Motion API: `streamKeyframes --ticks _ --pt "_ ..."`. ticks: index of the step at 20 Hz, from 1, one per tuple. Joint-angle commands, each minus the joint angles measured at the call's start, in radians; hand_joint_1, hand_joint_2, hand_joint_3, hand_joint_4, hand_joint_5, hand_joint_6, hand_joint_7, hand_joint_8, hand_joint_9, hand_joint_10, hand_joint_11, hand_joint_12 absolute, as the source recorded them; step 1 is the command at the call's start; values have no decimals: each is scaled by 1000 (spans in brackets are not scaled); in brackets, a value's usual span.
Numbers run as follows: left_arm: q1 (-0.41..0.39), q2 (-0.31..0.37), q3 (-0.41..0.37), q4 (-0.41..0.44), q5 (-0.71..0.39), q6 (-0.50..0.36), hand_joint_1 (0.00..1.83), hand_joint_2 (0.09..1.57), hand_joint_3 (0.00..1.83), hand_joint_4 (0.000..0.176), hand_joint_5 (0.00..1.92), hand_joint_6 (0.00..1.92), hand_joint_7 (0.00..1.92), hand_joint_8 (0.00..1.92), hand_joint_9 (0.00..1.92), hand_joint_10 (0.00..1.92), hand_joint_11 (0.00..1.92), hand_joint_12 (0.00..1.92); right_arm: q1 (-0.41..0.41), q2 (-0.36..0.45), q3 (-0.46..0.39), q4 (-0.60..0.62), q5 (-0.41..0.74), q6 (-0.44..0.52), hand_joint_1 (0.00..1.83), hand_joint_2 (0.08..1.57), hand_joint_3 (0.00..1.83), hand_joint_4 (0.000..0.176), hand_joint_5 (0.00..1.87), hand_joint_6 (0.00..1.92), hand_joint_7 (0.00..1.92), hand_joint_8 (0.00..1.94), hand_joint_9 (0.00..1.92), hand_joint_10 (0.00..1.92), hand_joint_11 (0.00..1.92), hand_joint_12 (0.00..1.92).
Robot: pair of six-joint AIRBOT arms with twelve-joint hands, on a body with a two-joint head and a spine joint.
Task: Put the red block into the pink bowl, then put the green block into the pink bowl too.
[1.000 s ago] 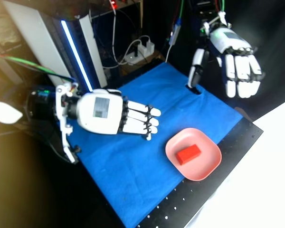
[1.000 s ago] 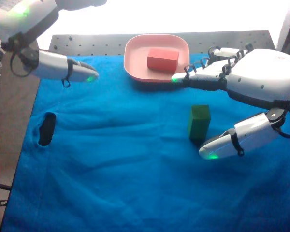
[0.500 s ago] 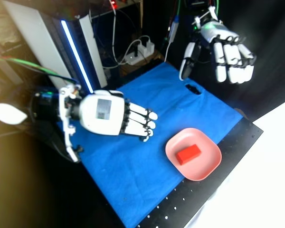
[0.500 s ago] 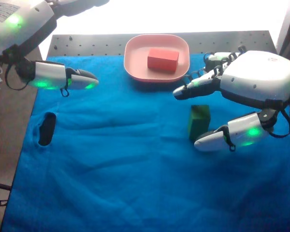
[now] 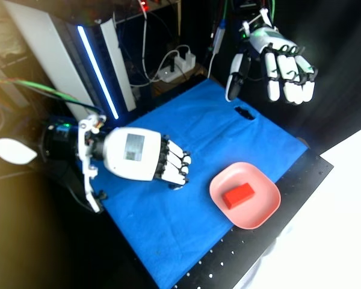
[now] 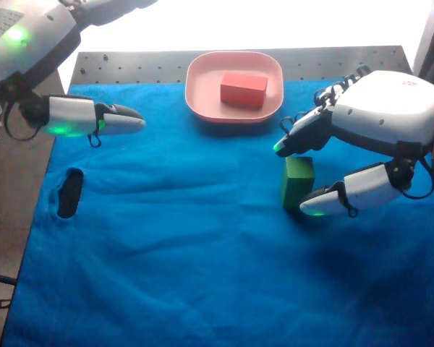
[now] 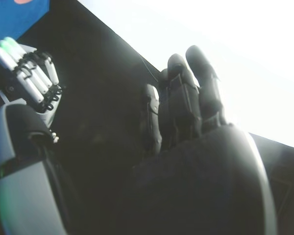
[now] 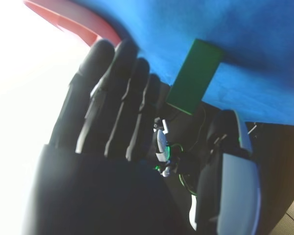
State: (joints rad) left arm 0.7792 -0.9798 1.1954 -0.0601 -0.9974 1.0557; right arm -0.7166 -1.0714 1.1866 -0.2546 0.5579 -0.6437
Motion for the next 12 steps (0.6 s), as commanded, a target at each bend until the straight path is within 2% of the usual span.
streamKeyframes --ticks 1,2,3,4,6,7,10,11,12 --pt "-6 5 -3 -16 -123 0 889 837 2 75 315 2 335 4 345 5 0 786 8 -9 3 19 114 5 734 931 0 0 803 0 971 5 868 484 522 1403" --pt "-5 5 -3 -18 -122 0 894 844 4 75 306 0 320 0 343 4 0 787 8 -13 3 19 114 5 738 933 0 0 789 1 980 5 869 450 522 1303" --pt "-4 4 -3 -19 -121 0 894 844 4 75 306 0 320 0 343 4 0 787 8 -16 5 19 114 5 738 933 0 0 789 1 980 5 869 450 522 1303" --pt "-4 3 -3 -20 -120 2 878 847 2 70 304 2 312 0 348 3 0 796 8 -21 6 19 114 5 770 936 0 0 781 0 993 2 860 503 494 1381" --pt "-3 0 -3 -22 -116 3 875 846 1 68 306 3 311 0 349 3 0 803 8 -29 10 18 114 5 777 937 0 0 778 0 990 0 827 572 488 1396" --pt "-3 -1 -3 -22 -116 3 857 857 4 82 299 0 321 2 340 1 0 754 8 -31 12 18 114 5 808 933 0 0 784 1 1032 12 814 607 444 1438" --pt "-1 -3 -2 -24 -115 4 877 865 4 72 303 2 325 2 337 2 0 723 8 -34 15 18 114 5 878 933 0 0 835 15 1093 26 864 618 518 1411" --pt "0 -4 -2 -26 -114 4 876 878 8 63 299 0 316 0 329 0 0 717 8 -35 15 18 114 5 1229 1046 0 0 978 553 1203 646 964 1018 697 1637" --pt "1 -5 -2 -27 -114 5 879 881 6 55 301 0 315 0 331 1 0 735 9 -35 16 18 114 5 1269 1081 0 0 980 676 1130 939 950 1194 717 1742"
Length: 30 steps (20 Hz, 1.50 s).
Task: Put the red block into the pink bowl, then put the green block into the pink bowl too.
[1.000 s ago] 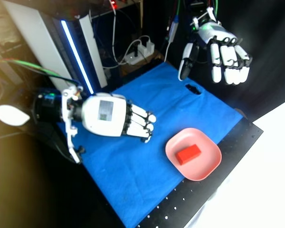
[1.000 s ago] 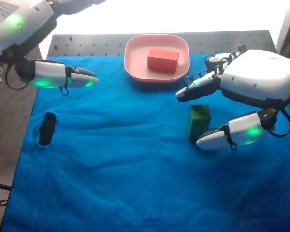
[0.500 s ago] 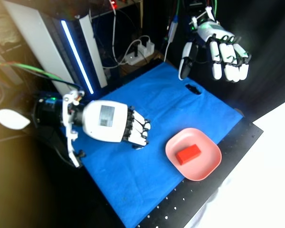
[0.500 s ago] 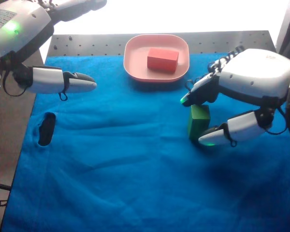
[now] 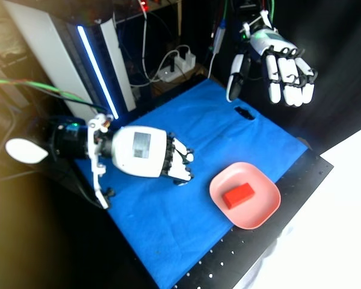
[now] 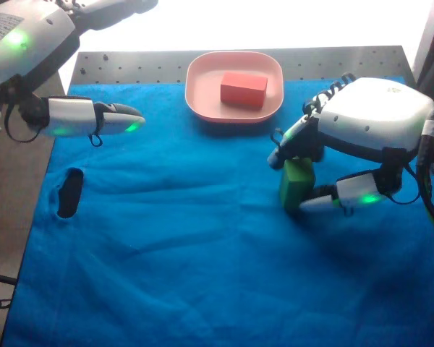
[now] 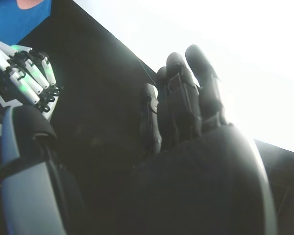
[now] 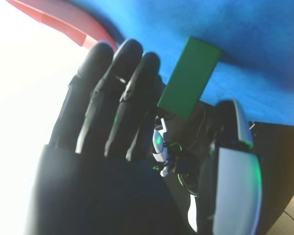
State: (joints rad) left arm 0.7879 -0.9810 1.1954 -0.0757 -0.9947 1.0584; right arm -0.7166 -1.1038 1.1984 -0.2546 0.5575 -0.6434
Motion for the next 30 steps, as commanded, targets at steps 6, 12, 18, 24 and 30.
streamKeyframes --ticks 6,12,18,24,30 --pt "-2 -7 -1 -16 -114 3 857 887 0 72 317 0 343 0 356 1 0 814 11 -15 12 19 115 5 1263 1059 0 0 1078 690 1141 868 1029 853 772 1523" --pt "-2 -7 -3 -16 -114 3 859 894 1 88 317 2 319 1 352 0 0 822 35 -19 19 19 116 5 1277 1047 0 0 1069 698 1206 761 1084 770 766 1436" --pt "-2 -24 -4 -6 -114 3 832 895 0 57 323 3 372 11 374 9 0 843 80 -26 39 19 116 5 1273 1104 1 0 1020 639 1028 1184 905 1447 714 1872" --pt "-2 -46 -9 27 -97 3 775 837 0 101 333 2 395 9 364 0 0 849 148 -52 81 10 116 5 1284 1067 0 0 1051 660 1143 954 1038 1197 841 1670" --pt "-2 -63 -27 61 -113 2 773 840 0 75 334 0 426 2 398 4 29 973 191 -91 142 3 115 5 1270 1070 0 0 1049 701 1136 928 1028 945 730 1564"
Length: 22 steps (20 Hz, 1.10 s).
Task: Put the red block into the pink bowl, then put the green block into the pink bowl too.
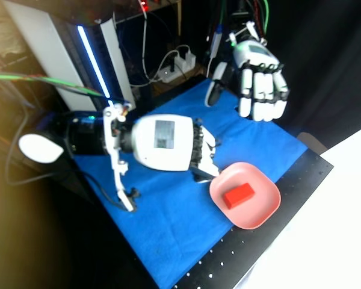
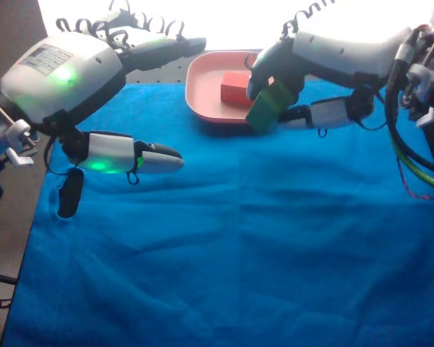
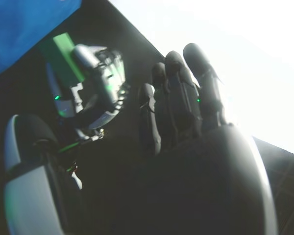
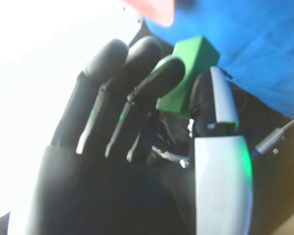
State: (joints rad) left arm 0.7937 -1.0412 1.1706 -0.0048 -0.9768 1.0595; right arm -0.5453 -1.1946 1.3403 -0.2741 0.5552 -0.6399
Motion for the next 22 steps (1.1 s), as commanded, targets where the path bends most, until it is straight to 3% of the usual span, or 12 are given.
streamKeyframes --ticks 1,3,4,5,7,8,9,11,15,18,19,22 --pt "-7 -5 -6 -6 -136 1 772 842 0 72 333 0 427 1 400 3 28 982 24 -8 12 22 117 1 1271 1069 0 0 1052 693 1137 929 1030 949 733 1565" --pt "-5 -11 -13 2 -145 1 772 843 0 71 333 0 427 1 401 2 27 987 27 -22 35 23 117 1 1271 1068 0 0 1053 691 1137 929 1031 950 733 1565" --pt "-1 -12 -15 3 -149 1 736 834 0 31 352 1 437 1 430 4 86 963 28 -29 47 25 117 1 1280 1074 1 0 1069 596 1113 1021 1098 1073 880 1563" --pt "5 -12 -18 3 -156 1 733 827 0 14 363 1 444 1 455 4 126 933 29 -37 63 34 117 1 1283 1073 0 0 1074 575 1114 1030 1123 1115 940 1539" --pt "15 -12 -20 2 -166 -2 779 852 2 0 359 0 430 0 458 1 154 903 31 -44 85 48 117 1 1285 1065 1 0 1084 583 1133 988 1140 1162 970 1532" --pt "19 -13 -22 2 -169 -2 781 869 2 0 364 0 441 0 478 2 179 872 35 -46 98 53 117 1 1278 1083 2 0 1066 583 1080 1101 1144 1395 1023 1694" --pt "22 -16 -23 2 -176 -3 794 887 7 0 372 3 430 0 461 0 137 848 40 -50 113 58 117 1 1275 1089 1 0 1045 615 1074 1106 1110 1381 985 1681" --pt "28 -22 -23 -1 -190 -3 795 902 10 0 398 11 446 6 463 4 119 839 42 -59 141 73 117 1 1278 1079 0 0 1080 575 1086 1073 1014 1171 825 1573" --pt "36 -23 -24 -1 -201 -11 785 913 1 0 447 7 499 4 501 7 124 895 44 -83 182 77 117 1 1281 1067 0 0 1079 605 1129 972 1030 952 791 1460" --pt "39 -28 -24 -1 -212 -15 778 915 0 0 465 2 521 1 508 2 72 994 44 -97 212 78 116 1 1241 1072 0 0 1067 764 1101 877 1072 517 743 1172" --pt "40 -29 -24 0 -214 -15 776 916 0 0 446 0 520 0 497 0 26 982 44 -97 215 80 116 1 1271 1063 5 0 1107 592 1108 973 1079 715 776 1328" --pt "42 -30 -24 0 -219 -20 779 909 0 0 446 2 530 3 506 5 15 1035 44 -99 222 87 116 1 1275 1075 1 0 1112 544 1067 1074 989 956 729 1437"
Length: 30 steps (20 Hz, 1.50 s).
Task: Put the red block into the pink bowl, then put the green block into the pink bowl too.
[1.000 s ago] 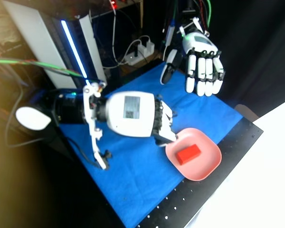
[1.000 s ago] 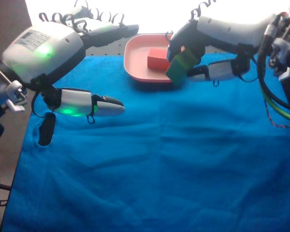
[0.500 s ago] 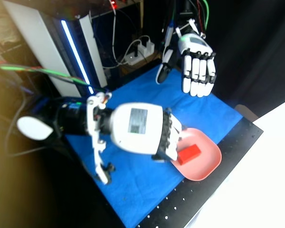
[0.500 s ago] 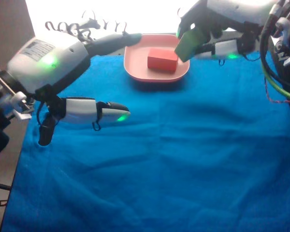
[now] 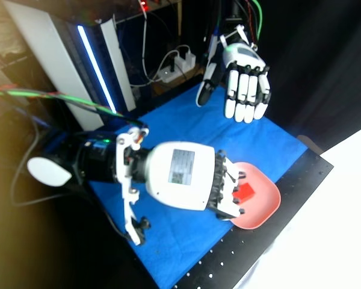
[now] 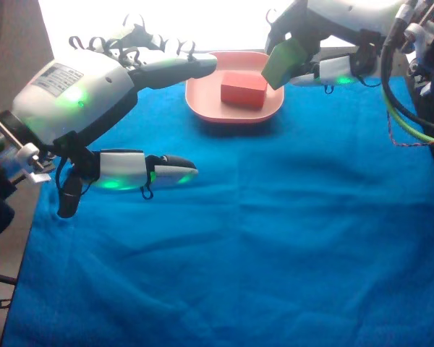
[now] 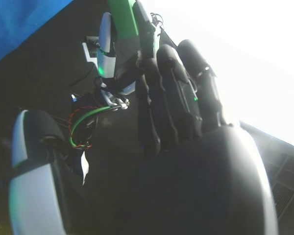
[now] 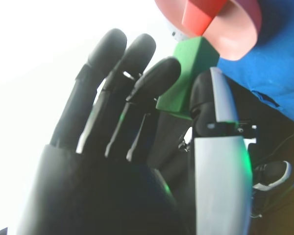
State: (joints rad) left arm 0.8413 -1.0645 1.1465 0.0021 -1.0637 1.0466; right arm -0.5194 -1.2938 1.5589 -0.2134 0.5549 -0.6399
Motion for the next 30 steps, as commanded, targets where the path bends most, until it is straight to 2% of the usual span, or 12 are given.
streamKeyframes --ticks 1,2,5,9,12,17,18,21,25,26,28,30 --pt "-6 -8 0 -7 -135 -8 777 903 0 2 452 2 532 2 512 5 19 1066 18 -4 8 26 116 1 1275 1084 1 0 1076 590 1065 1088 1007 1016 814 1435" --pt "-6 -10 0 -7 -138 -9 776 905 0 6 443 0 522 0 505 2 13 1071 18 -11 15 27 116 1 1272 1094 0 0 1062 593 1044 1137 1003 1132 853 1515" --pt "-5 -14 -1 -6 -142 -13 793 912 2 9 424 1 523 1 497 2 0 1020 21 -26 29 27 116 1 1267 1078 0 0 1052 676 1104 987 1036 909 805 1412" --pt "-5 -16 -2 -4 -146 -20 803 915 1 0 408 0 534 1 515 6 0 1110 22 -39 39 28 113 1 1280 1066 0 0 1116 539 1105 1012 1032 1019 833 1467" --pt "-6 -20 -2 -3 -150 -21 845 906 0 8 407 5 527 4 508 7 0 1119 22 -45 45 29 106 1 1274 1092 0 0 1111 488 1023 1190 1018 1311 900 1627" --pt "-6 -21 -5 3 -160 -28 847 911 1 2 401 1 481 0 464 1 0 1091 22 -71 74 32 100 1 1287 1058 0 0 1108 545 1150 935 1171 891 991 1331" --pt "-6 -21 -6 5 -160 -28 827 913 2 25 398 0 476 0 457 0 0 1085 22 -74 80 34 97 1 1287 1060 0 0 1094 563 1153 929 1174 875 988 1349" --pt "-6 -27 -4 13 -161 -29 829 923 2 22 393 3 468 4 441 3 0 1058 23 -79 111 40 80 1 1291 1046 0 0 1106 571 1201 822 1243 687 1025 1251" --pt "-6 -35 -1 21 -172 -32 806 909 0 13 402 3 496 6 474 11 0 1123 62 -80 162 41 40 1 1292 1044 0 0 1109 564 1209 811 1267 666 1038 1250" --pt "-6 -38 1 23 -173 -35 791 914 1 17 390 0 486 2 468 8 0 1118 63 -81 172 41 33 1 1287 1055 1 0 1103 570 1160 901 1192 701 955 1303" --pt "-6 -46 5 31 -177 -42 800 895 0 48 397 2 452 0 429 1 0 1055 64 -87 199 56 18 1 1276 1080 2 0 1098 537 1065 1094 993 1181 803 1673" --pt "-6 -48 6 35 -180 -45 806 894 0 56 389 1 418 0 393 0 0 1028 64 -98 223 78 14 1 1281 1072 0 0 1091 579 1095 1026 992 1058 817 1494"
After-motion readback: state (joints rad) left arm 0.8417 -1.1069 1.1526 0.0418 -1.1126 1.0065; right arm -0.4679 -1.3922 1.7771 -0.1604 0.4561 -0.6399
